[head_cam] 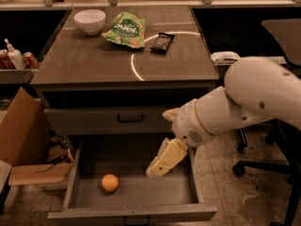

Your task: Pick orange from middle drawer and place on counter

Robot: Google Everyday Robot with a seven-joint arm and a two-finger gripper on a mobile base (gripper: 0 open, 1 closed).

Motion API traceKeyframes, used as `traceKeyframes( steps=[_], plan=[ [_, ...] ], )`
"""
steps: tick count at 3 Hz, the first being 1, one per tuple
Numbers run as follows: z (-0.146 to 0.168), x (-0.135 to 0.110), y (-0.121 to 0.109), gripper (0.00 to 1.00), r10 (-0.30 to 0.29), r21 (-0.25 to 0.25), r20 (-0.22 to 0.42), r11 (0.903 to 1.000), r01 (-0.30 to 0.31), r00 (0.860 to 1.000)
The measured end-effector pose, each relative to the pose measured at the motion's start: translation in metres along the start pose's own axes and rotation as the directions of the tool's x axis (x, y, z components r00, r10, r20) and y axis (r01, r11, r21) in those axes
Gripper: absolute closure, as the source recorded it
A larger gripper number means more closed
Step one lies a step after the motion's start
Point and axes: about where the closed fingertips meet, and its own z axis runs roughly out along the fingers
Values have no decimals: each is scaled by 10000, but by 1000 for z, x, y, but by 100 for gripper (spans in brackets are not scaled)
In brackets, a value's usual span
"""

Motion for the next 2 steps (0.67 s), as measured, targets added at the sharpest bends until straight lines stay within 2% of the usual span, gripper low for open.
traceKeyframes(
  steps=[1,2],
  plan=[
    [52,-1,8,0,263,-14,43,9997,-263,9996],
    [52,-1,8,0,263,-14,43,9997,-263,9996]
  ],
)
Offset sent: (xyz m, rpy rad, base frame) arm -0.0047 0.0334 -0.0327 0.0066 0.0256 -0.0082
